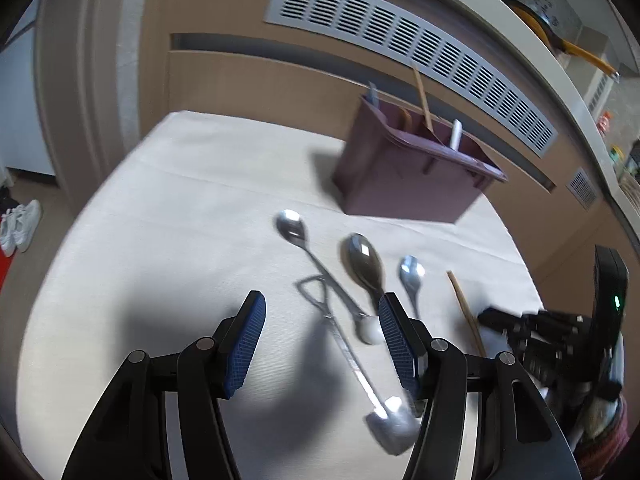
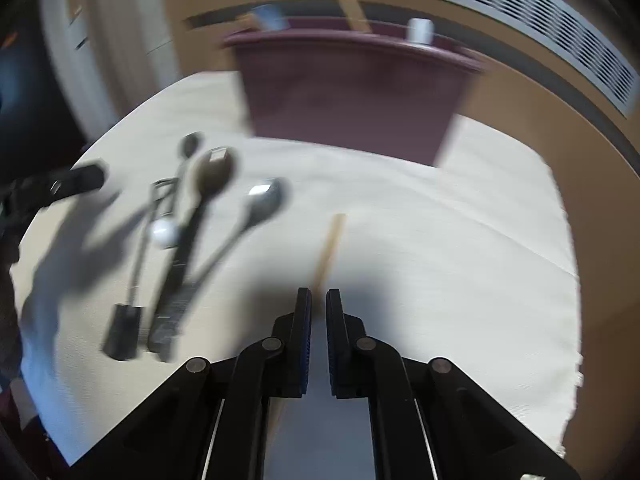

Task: Organize utensils
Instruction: 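Move both open tools back down toward the remaining metal spoons and chopstick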

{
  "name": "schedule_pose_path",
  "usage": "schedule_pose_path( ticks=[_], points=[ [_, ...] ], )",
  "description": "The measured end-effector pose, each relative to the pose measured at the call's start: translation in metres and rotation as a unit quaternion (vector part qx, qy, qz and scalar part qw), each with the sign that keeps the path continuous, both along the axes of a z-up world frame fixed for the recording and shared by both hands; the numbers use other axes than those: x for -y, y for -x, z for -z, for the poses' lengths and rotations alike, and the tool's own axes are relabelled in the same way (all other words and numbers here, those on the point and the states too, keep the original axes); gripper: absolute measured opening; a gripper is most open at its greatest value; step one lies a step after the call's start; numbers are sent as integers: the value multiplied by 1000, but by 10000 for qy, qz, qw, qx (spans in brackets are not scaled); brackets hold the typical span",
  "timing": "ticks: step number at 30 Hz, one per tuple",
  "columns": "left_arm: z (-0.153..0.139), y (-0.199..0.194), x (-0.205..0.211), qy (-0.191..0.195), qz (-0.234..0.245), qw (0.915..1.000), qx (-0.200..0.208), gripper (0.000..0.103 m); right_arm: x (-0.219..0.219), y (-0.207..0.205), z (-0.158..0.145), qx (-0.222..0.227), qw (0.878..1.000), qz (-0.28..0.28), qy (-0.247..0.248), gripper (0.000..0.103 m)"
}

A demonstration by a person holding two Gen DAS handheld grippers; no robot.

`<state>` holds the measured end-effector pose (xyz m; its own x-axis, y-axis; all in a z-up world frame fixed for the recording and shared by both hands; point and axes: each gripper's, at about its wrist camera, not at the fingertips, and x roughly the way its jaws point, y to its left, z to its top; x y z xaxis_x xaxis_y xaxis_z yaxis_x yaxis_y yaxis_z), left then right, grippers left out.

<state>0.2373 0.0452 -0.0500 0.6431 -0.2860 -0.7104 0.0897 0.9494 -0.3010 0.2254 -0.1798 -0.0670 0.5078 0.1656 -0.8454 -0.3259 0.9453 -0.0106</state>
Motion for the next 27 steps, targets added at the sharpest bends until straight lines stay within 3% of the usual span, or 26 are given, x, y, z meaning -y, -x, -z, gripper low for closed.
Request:
schedule_pose_path(
  ticks=[5,11,15,18,22,27],
  points=[
    [1,-4,26,-48,303,9995,-51,60,53,-14,0,13,9972,740,-113,6],
    [2,-19,68,-78,821,9966,-41,60,84,-13,-7,70,9919,914,-876,10],
    [9,-34,104,-485,1137,9922,-165,60,72,-5,-10,261,9931,747,-866,12],
    [19,-50,125,-870,1313,9870,-307,59,70,0,-11,349,9930,682,-897,22],
    [28,-68,135,-1362,1283,9814,-436,55,80,5,-12,482,9901,889,-978,24],
    [34,-82,145,-1581,1275,9774,-585,51,87,8,-15,666,9874,1025,-1006,25]
  ],
)
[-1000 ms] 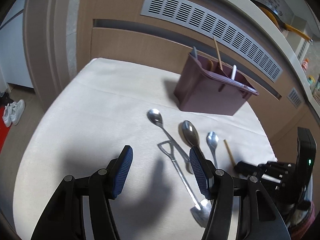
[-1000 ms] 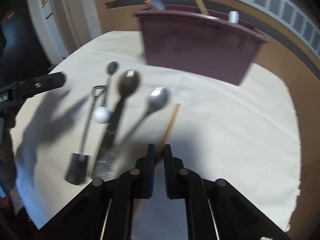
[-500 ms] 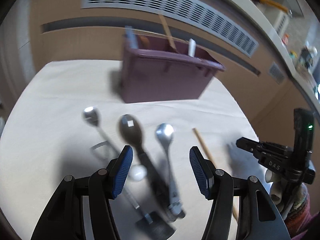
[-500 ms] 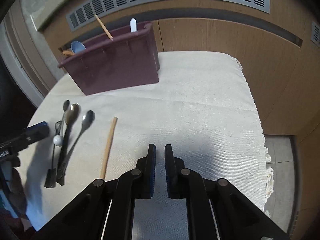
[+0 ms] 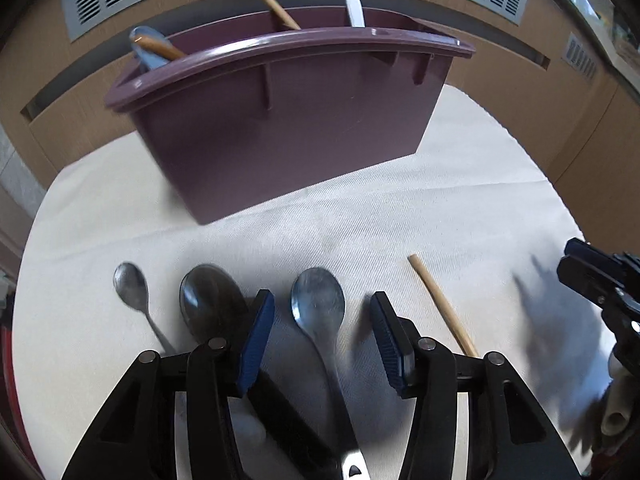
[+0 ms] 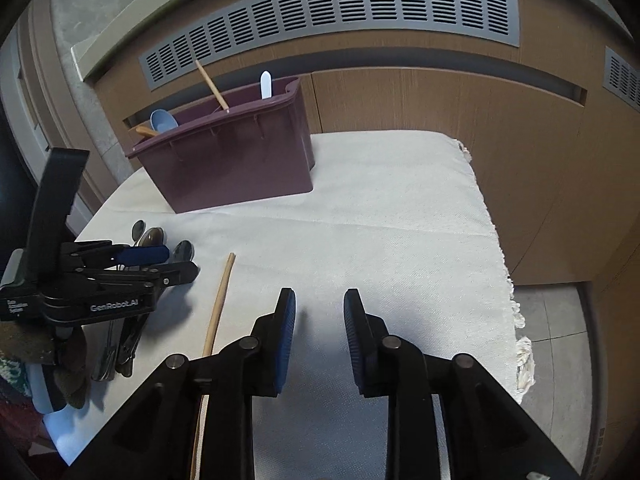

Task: Organize utensils
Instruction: 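Move both open tools back down toward the remaining metal spoons and chopstick, then grasp a silver metal spoon with the left tool while the right tool grasps the second chopstick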

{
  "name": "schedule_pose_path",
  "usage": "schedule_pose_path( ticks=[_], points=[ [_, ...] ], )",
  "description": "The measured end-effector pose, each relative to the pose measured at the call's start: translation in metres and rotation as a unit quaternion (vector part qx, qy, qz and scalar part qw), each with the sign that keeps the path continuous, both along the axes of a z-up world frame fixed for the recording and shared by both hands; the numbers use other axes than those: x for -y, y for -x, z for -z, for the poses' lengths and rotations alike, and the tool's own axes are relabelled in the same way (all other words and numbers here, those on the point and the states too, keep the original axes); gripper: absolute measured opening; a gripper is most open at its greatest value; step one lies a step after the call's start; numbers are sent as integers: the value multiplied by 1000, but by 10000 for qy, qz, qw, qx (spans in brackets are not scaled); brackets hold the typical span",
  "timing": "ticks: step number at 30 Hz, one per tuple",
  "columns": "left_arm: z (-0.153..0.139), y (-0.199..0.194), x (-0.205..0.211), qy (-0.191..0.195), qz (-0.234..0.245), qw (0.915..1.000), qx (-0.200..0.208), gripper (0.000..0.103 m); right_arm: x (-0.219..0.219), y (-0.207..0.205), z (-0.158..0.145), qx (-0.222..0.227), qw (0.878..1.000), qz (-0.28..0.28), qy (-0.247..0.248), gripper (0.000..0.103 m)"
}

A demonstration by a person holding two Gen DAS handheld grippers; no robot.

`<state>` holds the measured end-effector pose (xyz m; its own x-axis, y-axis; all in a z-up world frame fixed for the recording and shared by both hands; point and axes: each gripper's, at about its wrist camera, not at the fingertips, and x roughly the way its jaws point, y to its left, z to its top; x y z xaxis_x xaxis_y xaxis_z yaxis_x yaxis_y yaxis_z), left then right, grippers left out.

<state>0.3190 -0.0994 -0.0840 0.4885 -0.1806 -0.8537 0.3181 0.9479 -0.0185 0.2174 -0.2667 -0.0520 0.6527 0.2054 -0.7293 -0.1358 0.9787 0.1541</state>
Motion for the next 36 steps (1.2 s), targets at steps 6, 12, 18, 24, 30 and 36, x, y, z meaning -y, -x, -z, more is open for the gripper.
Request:
schedule_pose_path(
  ticks=[6,12,18,24,30,36],
  points=[
    [-1,-9,2,-6,-242,9996,-115,51,0,-1,-1,41,10000,74,28,27],
    [-7,0,-14,504,-349,9981,52,29,0,-1,2,7,9999,142,43,28],
    [-36,41,-59,1452,-624,9863,473,29,-13,-3,6,-205,9997,-81,126,28],
    [-70,78,-84,1768,-717,9766,993,29,-54,-7,4,-457,9961,-746,-87,28],
    [-88,89,-103,2156,-733,9679,1060,28,-95,-18,21,-789,9917,-982,259,28],
    [-91,91,-112,2284,-760,9655,993,28,-105,-14,27,-718,9900,-1044,623,7]
  ],
)
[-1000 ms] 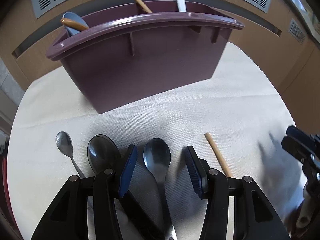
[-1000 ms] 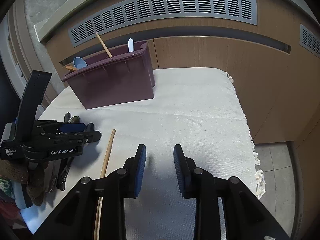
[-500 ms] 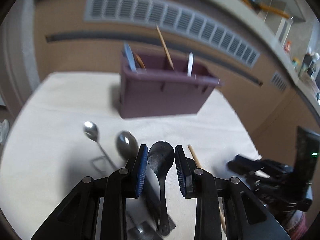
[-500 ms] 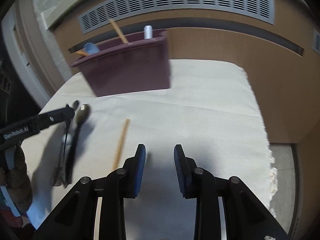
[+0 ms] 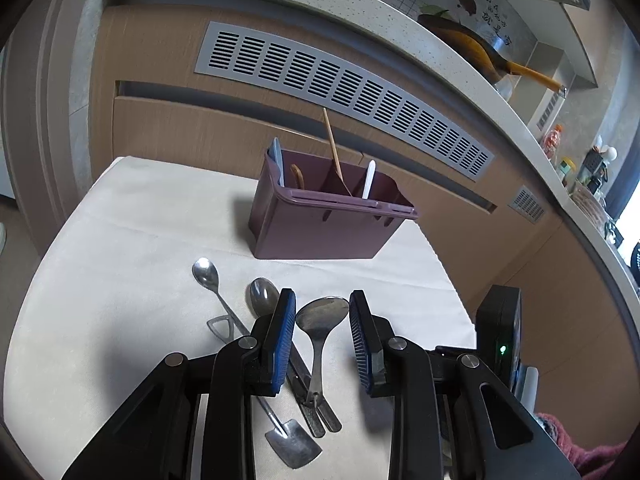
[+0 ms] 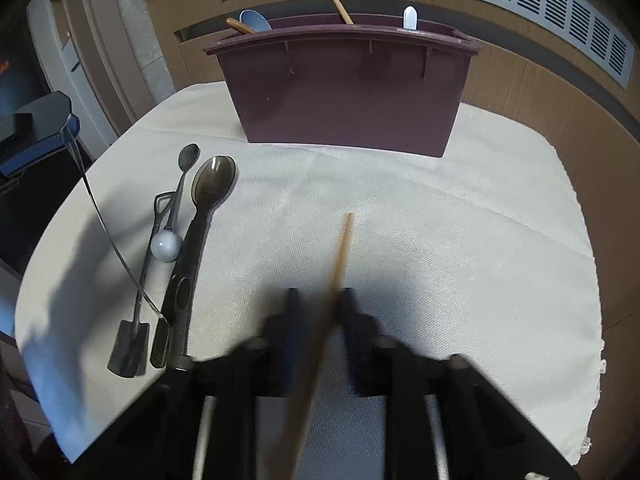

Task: Organize utensils
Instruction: 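Grasp a silver metal spoon with the left tool while the right tool grasps the second chopstick, then carry the silver spoon and chopstick into the maroon caddy and open both tools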

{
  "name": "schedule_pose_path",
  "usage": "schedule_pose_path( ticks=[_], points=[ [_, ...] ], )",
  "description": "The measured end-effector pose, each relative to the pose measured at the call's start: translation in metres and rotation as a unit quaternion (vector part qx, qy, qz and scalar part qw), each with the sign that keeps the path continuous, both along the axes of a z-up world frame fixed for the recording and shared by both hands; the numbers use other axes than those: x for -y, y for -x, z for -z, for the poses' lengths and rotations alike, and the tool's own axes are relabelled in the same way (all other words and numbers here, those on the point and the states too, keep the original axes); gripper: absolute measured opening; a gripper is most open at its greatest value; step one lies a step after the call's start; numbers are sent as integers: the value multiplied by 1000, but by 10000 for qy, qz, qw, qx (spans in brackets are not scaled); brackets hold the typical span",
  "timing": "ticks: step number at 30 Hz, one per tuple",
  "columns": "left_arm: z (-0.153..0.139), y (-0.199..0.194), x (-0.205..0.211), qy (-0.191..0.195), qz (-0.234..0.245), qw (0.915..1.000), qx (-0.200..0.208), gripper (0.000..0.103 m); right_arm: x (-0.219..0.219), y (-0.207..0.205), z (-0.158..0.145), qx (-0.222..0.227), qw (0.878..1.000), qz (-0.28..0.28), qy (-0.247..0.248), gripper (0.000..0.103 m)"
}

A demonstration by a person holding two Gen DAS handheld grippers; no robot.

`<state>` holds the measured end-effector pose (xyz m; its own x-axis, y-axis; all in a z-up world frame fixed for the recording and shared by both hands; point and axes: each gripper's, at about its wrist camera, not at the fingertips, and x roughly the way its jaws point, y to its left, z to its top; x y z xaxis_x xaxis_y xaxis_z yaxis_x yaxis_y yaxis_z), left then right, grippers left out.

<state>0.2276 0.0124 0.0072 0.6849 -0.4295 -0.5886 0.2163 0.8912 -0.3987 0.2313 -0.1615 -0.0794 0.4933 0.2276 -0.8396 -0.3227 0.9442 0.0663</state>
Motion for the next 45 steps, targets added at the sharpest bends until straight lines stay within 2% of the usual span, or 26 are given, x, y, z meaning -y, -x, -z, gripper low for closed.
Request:
schedule_pose_path(
  ticks=[2,5,12,22,38,42,45],
  points=[
    [0,0,0,125,52,9999,-57,28,7,0,-1,-75,9997,-2,-227,6],
    [-3,0,0,281,160,9994,-108,28,20,2,-11,44,9991,80,-420,6],
    [-16,3,11,269,299,9992,-68,28,36,9,-40,494,9957,163,-768,6],
    [-26,11,26,3,361,9993,119,28,55,15,-57,749,9912,267,-1059,6],
    [-42,20,36,-466,288,9975,448,28,58,22,-85,1144,9868,293,-1106,6],
    [-61,15,39,-568,292,9958,656,28,60,21,-104,1367,9835,323,-1144,6],
    [-97,5,40,-537,348,9928,1014,28,63,17,-142,1801,9758,282,-1205,6]
  ],
)
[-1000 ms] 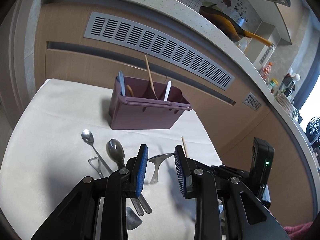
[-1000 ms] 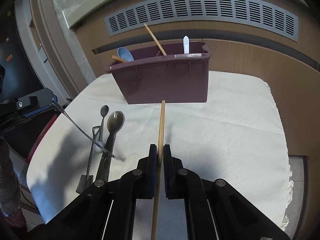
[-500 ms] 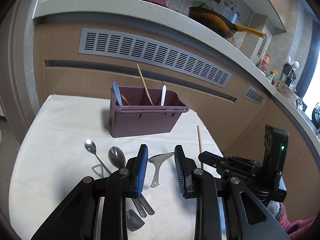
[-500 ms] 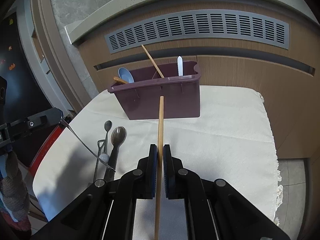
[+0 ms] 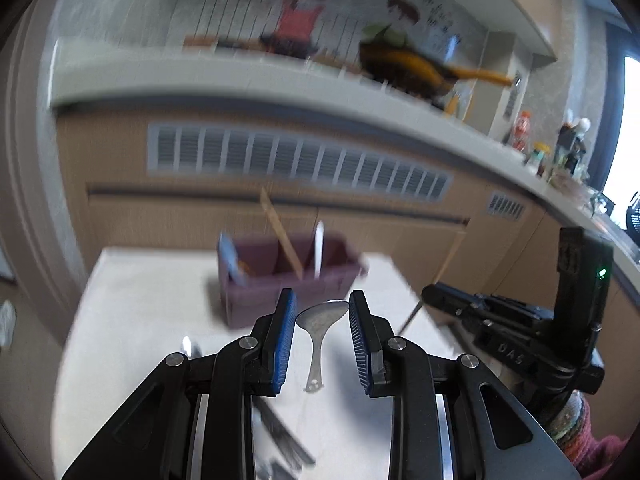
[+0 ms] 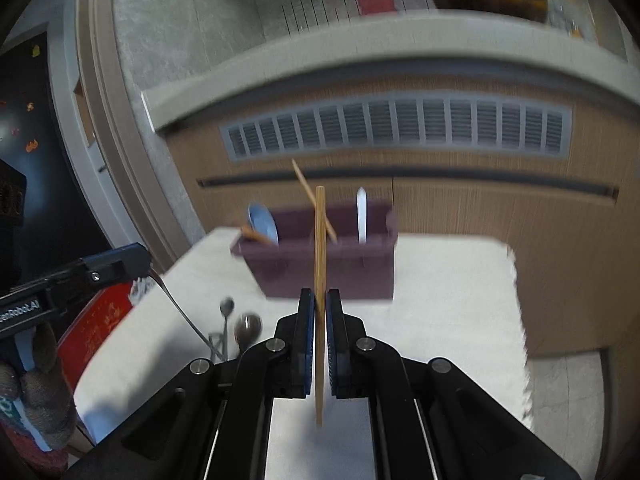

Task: Organize utensils
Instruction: 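Carry the silver spoon and chopstick into the maroon caddy and open both tools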

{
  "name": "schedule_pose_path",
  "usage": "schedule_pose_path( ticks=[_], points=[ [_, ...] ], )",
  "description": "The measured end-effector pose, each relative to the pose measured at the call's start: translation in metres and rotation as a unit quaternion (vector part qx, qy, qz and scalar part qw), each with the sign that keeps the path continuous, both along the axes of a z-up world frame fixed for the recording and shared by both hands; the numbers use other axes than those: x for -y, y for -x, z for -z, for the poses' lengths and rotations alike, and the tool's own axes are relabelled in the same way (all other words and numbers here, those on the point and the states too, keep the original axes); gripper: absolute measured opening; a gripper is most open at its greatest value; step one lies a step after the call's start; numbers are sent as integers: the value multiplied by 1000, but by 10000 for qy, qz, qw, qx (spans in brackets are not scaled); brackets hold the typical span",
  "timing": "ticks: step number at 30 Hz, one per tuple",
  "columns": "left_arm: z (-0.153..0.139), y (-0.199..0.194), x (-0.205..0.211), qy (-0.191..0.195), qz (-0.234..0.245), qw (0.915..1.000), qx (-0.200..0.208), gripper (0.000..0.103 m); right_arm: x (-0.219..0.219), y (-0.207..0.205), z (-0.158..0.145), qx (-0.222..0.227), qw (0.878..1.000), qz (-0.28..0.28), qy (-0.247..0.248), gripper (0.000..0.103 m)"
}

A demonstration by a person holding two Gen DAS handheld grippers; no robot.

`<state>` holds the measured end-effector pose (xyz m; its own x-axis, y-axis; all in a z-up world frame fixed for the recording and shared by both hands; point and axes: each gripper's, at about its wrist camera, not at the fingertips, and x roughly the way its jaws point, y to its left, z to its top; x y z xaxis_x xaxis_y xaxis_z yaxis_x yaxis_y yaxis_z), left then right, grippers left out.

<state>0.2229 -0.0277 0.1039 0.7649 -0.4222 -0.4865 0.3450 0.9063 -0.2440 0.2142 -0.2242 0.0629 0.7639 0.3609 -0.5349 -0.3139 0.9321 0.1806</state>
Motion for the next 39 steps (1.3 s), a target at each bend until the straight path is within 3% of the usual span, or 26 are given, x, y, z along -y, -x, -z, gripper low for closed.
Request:
schedule_pose_path(
  ticks=[6,10,13,17,23,28,31,35,39],
  points=[
    [-73,-36,4,-172,-97,9961,862,28,-2,-16,-105,1291,9914,89,195,6],
    [-77,-75,3,-205,-226,9943,1023,28,-14,-48,-128,1565,9866,186,430,6],
    [-59,-109,2,-109,-168,9969,766,28,-23,-76,-115,1515,9860,252,646,6],
    [-24,-145,8,-128,-165,9992,334,28,-26,-106,-80,1132,9901,278,777,6],
    [36,-170,18,-284,-147,9990,-310,28,-32,-135,-14,436,9936,252,1011,6],
    [75,-186,17,-104,104,9949,-994,30,-31,-143,18,-83,9940,202,1067,9],
    [72,-174,13,-184,90,9963,-839,46,-32,-133,20,-57,9927,236,1180,24],
    [53,-138,-10,24,-13,9990,-439,57,-25,-97,8,350,9922,418,1124,28],
    [44,-98,-37,-274,-497,9984,79,62,-15,-58,1,717,9915,628,885,65]
  ],
)
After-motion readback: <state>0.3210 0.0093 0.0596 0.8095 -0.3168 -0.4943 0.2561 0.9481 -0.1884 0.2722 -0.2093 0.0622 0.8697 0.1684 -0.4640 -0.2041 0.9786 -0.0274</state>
